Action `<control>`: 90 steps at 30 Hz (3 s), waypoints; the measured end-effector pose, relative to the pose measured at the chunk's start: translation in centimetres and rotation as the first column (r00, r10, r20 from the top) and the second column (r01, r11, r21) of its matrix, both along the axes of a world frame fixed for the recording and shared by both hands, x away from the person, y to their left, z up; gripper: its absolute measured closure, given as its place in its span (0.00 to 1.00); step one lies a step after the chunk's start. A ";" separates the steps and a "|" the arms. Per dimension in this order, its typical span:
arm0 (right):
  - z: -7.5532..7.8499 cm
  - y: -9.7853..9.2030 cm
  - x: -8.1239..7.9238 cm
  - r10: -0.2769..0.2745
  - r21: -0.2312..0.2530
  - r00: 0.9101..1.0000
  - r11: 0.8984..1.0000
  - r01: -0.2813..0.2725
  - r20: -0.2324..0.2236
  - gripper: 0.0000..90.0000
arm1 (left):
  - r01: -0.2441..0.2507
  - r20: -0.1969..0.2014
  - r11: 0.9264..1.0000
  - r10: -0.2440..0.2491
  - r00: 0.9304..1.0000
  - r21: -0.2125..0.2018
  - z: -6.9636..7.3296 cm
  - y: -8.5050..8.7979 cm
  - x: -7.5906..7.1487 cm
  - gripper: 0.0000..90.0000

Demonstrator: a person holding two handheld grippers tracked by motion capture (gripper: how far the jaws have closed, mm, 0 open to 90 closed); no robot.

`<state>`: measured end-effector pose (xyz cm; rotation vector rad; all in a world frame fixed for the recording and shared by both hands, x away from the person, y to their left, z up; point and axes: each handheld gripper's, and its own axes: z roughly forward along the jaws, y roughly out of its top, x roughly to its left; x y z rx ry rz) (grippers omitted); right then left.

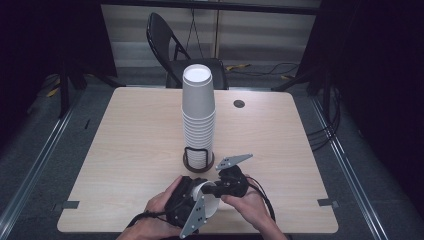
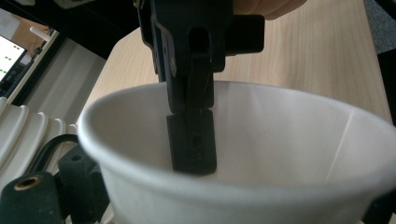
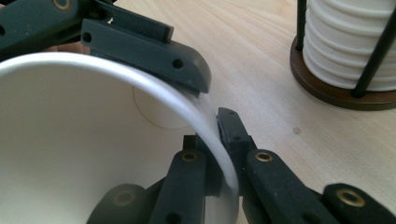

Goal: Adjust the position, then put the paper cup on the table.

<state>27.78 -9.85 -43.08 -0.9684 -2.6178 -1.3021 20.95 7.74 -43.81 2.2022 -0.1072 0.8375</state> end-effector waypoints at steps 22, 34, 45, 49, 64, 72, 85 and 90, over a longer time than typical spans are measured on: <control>0.0 -0.5 -0.2 -0.055 0.070 0.998 0.996 0.055 -0.003 0.76 | -0.076 -0.075 0.992 0.068 0.995 -0.101 0.0 1.1 0.7 0.13; 1.4 -2.4 -0.7 -0.160 0.162 0.983 0.976 0.144 0.086 0.41 | -0.215 -0.271 0.940 0.141 0.952 -0.266 0.1 4.3 2.5 0.13; 1.5 -4.2 -0.4 -0.280 0.189 0.951 0.949 0.254 0.129 0.30 | -0.331 -0.394 0.873 0.179 0.901 -0.358 0.5 6.7 3.9 0.13; 1.3 -5.0 -0.3 -0.308 0.180 0.942 0.942 0.282 0.136 0.26 | -0.367 -0.438 0.847 0.183 0.880 -0.384 0.7 7.5 4.6 0.13; 0.0 -7.7 -1.0 -0.384 0.143 0.911 0.920 0.364 0.149 0.19 | -0.482 -0.512 0.775 0.242 0.824 -0.409 1.0 9.7 6.3 0.13; -0.9 -9.1 -1.9 -0.419 0.135 0.895 0.906 0.401 0.153 0.18 | -0.555 -0.545 0.723 0.294 0.785 -0.411 1.1 10.9 7.6 0.13; -2.2 -8.9 -1.9 -0.413 0.097 0.898 0.910 0.402 0.151 0.18 | -0.627 -0.530 0.664 0.387 0.754 -0.408 0.9 12.1 10.6 0.13; -2.2 -8.7 -1.9 -0.409 0.097 0.901 0.912 0.398 0.148 0.18 | -0.645 -0.517 0.647 0.420 0.746 -0.406 1.3 12.5 12.6 0.12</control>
